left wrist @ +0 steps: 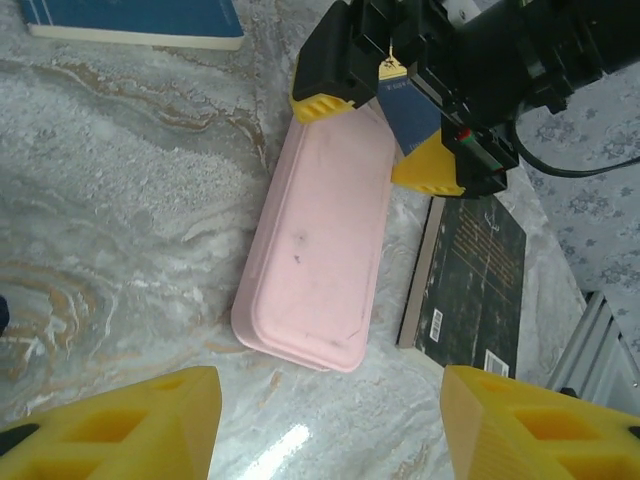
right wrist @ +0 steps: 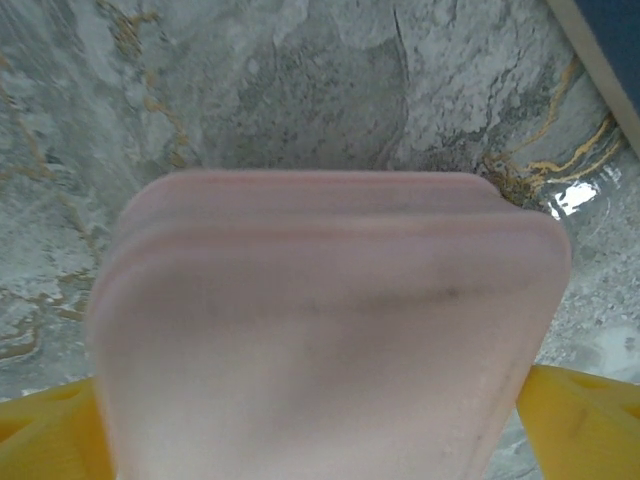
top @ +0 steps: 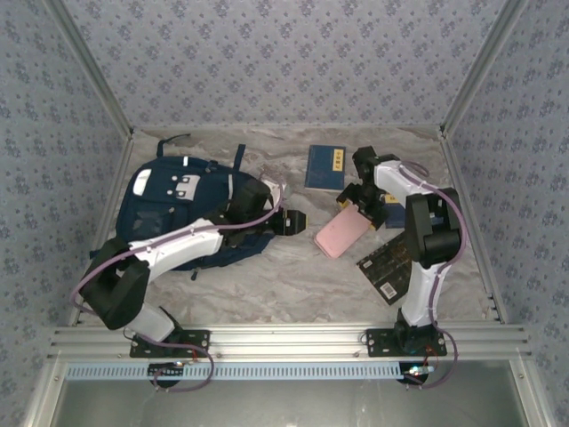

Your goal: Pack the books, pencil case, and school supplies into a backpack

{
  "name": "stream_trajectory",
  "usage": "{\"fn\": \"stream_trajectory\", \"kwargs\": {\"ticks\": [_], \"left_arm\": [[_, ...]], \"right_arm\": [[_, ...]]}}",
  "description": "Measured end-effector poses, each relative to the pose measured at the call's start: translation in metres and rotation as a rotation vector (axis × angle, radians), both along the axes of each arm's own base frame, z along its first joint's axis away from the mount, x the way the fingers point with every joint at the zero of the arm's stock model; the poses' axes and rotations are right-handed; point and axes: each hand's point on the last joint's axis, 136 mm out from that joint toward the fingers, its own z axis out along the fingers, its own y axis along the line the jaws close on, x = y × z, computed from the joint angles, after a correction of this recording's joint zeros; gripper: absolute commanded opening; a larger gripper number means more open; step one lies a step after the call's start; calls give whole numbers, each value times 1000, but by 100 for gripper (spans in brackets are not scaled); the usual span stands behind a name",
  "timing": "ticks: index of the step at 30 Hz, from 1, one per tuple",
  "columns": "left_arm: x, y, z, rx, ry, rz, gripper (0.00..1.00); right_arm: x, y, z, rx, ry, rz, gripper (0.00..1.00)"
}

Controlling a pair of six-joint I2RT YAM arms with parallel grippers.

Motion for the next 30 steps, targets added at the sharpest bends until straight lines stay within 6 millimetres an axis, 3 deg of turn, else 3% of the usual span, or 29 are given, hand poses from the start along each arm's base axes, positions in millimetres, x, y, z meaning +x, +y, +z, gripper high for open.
{"fn": "stream_trajectory", "kwargs": {"ticks": [5, 14, 18, 30], "left_arm": [[-7, 8, -8, 18, 19, 16, 60], [-8, 14, 12, -11, -27, 30, 60], [-10, 17, 21, -24, -49, 35, 60], [-12, 19, 20, -21, -57, 32, 60]], "right_arm": [[-7, 0, -1, -5, 28, 8, 99], [-5, 2, 22, -3, -19, -8, 100], [-13, 3, 30, 4, -51, -48, 99], [-21, 8, 10, 27, -61, -119, 99]]}}
